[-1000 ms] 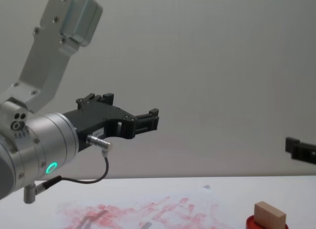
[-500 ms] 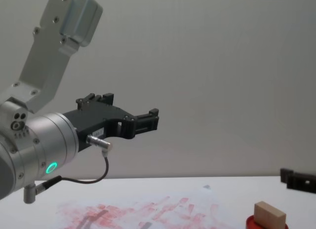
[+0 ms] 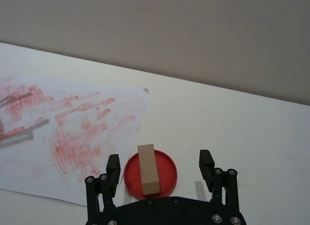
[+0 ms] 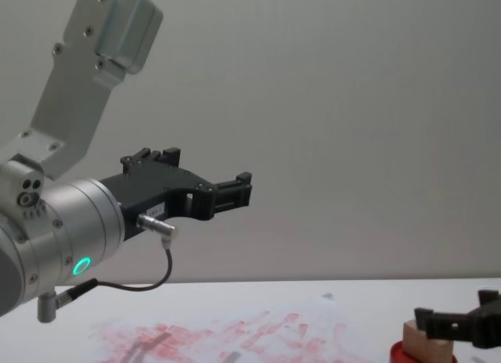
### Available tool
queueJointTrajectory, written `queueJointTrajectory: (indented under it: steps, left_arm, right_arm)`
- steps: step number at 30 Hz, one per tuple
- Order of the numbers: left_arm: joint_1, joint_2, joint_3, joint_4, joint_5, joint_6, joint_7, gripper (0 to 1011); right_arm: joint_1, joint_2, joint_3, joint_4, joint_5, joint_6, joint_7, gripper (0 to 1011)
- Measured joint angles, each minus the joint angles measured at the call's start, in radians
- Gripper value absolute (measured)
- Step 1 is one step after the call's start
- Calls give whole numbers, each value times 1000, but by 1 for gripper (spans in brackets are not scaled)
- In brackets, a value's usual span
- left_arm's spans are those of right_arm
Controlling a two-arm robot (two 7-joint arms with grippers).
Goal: Use the one hand to pick up the stamp and affix it onto the A4 paper.
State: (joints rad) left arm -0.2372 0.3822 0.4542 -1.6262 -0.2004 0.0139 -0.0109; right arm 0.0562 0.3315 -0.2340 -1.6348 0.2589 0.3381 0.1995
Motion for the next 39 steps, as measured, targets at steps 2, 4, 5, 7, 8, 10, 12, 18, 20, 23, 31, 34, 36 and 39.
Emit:
queueJointTrajectory:
  steps: [2,4,5,7,8,10,12,18,20,23,31,34,36,39]
  left_arm:
    - [0,0,0,0,0,0,0,1001]
    - [0,0,0,0,0,0,0,1001]
    - [0,0,0,0,0,0,0,1001]
    - [0,0,0,0,0,0,0,1001]
    - [0,0,0,0,0,0,0,1001]
    - [0,0,0,0,0,0,0,1001]
    - [0,0,0,0,0,0,0,1001]
    - [0,0,0,0,0,0,0,1001]
    - [0,0,0,0,0,0,0,1001]
    - [0,0,0,0,0,0,0,1001]
    - [0,0,0,0,0,0,0,1001]
    - [0,0,0,0,0,0,0,1001]
    - [0,0,0,0,0,0,0,1001]
    - [0,0,0,0,0,0,0,1001]
  right_arm:
    - [12,-6,-5,15,-13,14,16,1001]
    - [21,-10,-8,27,-21,21,24,1001]
    - [29,-14,-11,35,-29,29,33,1001]
    - [35,-17,-14,43,-36,36,40,1001]
    - [41,-21,-17,51,-42,43,46,1001]
    - [45,-24,-20,58,-47,47,51,1001]
    - [52,-28,-25,67,-55,55,57,1001]
    - [61,-36,-33,82,-71,70,64,1001]
    - [63,-38,-35,84,-74,73,65,1001]
    - [66,-41,-37,90,-79,79,66,1001]
    - [69,-44,-41,96,-86,85,67,885]
    - [70,-45,-42,98,-88,88,67,807]
    - [70,-46,-43,99,-89,88,67,746]
    - [71,-46,-43,100,-91,90,67,624]
